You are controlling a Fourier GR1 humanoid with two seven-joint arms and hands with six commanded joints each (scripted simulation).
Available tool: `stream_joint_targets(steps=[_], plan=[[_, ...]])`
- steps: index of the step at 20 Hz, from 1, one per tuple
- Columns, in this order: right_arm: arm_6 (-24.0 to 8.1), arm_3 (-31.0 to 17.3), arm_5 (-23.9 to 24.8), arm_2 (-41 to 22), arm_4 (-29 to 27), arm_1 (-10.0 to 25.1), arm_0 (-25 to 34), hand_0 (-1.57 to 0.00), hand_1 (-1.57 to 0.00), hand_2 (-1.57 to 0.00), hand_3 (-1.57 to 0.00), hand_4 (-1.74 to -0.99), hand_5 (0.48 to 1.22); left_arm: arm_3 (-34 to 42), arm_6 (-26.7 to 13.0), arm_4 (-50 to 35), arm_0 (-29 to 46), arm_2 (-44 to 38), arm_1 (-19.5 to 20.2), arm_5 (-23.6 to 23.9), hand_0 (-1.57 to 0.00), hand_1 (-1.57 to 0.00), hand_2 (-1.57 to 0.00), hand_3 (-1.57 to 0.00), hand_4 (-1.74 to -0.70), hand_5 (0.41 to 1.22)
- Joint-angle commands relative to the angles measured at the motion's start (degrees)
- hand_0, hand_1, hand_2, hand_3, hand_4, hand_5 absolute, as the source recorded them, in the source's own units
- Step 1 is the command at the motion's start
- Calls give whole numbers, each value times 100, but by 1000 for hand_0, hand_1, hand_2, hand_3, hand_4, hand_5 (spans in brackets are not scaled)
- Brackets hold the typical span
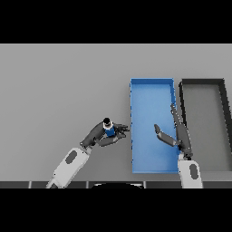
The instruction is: Pick up the blue pipe and place it into the blue bin.
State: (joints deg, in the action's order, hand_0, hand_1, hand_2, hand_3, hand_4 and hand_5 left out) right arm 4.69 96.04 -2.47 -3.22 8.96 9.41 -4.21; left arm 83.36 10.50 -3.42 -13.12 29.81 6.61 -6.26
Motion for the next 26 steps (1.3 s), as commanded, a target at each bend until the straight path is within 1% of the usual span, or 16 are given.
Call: stream_joint_targets(steps=[1, 2, 6, 8, 9, 11, 13, 15, 17, 18, 19, 20, 21, 23, 25, 26], plan=[[-50, 2, -27, 9, 4, 45, 16, 1, 1, 1, 1, -1204, 640, 160, -190, -69, -80, 4, -35, -49, -1544, -1548, -1551, -1550, -1466, 1212], [10, -36, -2, 5, 32, 30, 0, 1, 1, 1, 1, -1194, 642, 270, -175, -78, -141, 5, -25, -115, -1549, -1553, -1555, -1554, -1466, 1214], [111, -101, 28, -43, 147, 14, -70, 1, 1, 1, 1, -1161, 644, 491, -517, -26, -316, 73, -159, -227, -1562, -1563, -1564, -1564, -1467, 1218], [194, -12, 24, 1, 88, 45, -83, 1, 1, 1, 1, -1155, 642, 602, -602, 12, -290, 69, -114, -283, -1565, -1566, -1567, -1567, -1467, 1219], [147, 2, 17, 20, 74, 76, -33, 1, 1, 1, 1, -1151, 643, 652, -636, 15, -250, 61, -97, -309, -1566, -1567, -1568, -1568, -1467, 1220], [127, 144, 124, -10, 167, 36, -164, 1, 1, 1, 1, -1141, 643, 647, -652, 48, -211, 27, -87, -352, -1568, -1569, -1569, -1569, -1466, 1220], [98, 363, 294, -71, 332, -51, -412, 1, 1, 1, 1, -1138, 643, 635, -678, 74, -208, 30, -199, -358, -1569, -1569, -1570, -1570, -1466, 1220], [72, 614, 470, -160, 541, -148, -742, 1, 1, 1, 1, -1188, 643, 608, -684, 181, -178, 32, -210, -365, -1570, -1570, -1570, -1570, -1466, 1220], [-16, 743, 586, -178, 641, -196, -809, 1, 1, -2, 1, -1184, 642, 541, -696, 174, -274, -80, -209, -424, -1570, -1570, -1570, -1570, -1467, 1220], [30, 895, 571, -160, 578, -187, -824, 1, 1, -20, 1, -1187, 642, 514, -628, 203, -213, -36, -251, -467, -1570, -1570, -1571, -1571, -1467, 1220], [211, 988, 327, -105, 169, -177, -771, 1, -2, -41, 1, -1195, 648, 527, -646, 233, -236, -48, -284, -465, -1571, -1571, -1571, -1571, -1467, 1221], [253, 1129, 12, -140, -270, -217, -784, 1, -12, -67, 0, -1198, 641, 537, -645, 274, -235, -43, -314, -462, -1571, -1571, -1571, -1571, -1467, 1221], [25, 1325, -348, -109, -754, -90, -712, 1, -22, -89, -1, -1202, 624, 555, -637, 275, -157, -7, -356, -494, -1571, -1571, -1571, -1571, -1467, 1221], [-501, 1647, -873, -103, -1426, 258, -514, 1, -29, -120, -1, -1215, 607, 554, -617, 300, -152, -54, -339, -556, -1571, -1571, -1571, -1571, -1467, 1221], [-967, 1902, -1236, -220, -1949, 493, -120, 1, -18, -117, 0, -1228, 588, 681, -639, 262, -149, -110, -315, -622, -1571, -1571, -1571, -1571, -1467, 1221], [-1256, 1994, -1380, -244, -2184, 663, 98, 1, -14, -111, 0, -1237, 577, 680, -747, 273, -166, -105, -370, -620, -1571, -1571, -1571, -1571, -1467, 1221]])
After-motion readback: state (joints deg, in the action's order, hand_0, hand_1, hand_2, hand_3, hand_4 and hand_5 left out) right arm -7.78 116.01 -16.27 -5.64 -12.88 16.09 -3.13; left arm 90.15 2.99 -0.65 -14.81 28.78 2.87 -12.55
